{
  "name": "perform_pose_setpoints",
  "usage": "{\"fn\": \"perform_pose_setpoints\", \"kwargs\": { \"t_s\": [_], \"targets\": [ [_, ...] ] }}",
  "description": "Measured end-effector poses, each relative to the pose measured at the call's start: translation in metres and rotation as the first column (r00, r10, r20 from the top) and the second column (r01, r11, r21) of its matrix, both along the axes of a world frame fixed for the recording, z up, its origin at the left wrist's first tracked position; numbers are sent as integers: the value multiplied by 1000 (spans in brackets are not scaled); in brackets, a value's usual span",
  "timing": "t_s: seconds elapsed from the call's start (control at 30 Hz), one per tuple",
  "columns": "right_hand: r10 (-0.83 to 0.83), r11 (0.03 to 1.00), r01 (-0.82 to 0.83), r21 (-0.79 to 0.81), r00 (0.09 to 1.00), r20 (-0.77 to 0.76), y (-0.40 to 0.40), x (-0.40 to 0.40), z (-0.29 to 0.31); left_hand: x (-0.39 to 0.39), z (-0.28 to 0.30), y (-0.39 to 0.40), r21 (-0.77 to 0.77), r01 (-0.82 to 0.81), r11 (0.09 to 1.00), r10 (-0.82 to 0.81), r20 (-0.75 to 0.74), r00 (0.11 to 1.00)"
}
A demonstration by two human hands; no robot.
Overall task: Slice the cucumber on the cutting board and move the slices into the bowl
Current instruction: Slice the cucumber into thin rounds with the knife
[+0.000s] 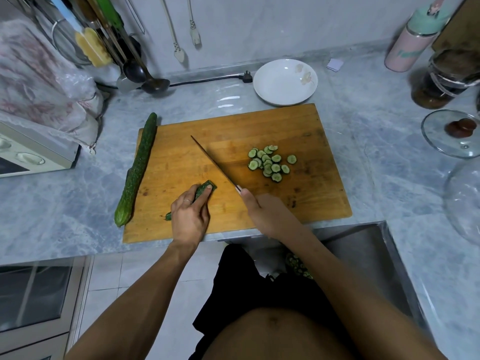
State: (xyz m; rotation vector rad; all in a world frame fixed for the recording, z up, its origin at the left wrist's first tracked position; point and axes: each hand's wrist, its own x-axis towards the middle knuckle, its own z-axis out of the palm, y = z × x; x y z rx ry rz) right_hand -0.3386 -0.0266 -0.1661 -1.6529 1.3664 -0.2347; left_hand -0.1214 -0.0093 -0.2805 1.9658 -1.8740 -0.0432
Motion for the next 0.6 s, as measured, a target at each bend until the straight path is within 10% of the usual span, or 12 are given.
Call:
{"fn": "perform_pose_setpoints", "kwargs": {
  "t_s": [0.6],
  "targets": [
    [60, 998, -61, 22, 998, 13, 23, 13, 3, -2, -1, 2, -29, -6, 1000, 6, 8, 1000]
  ]
}}
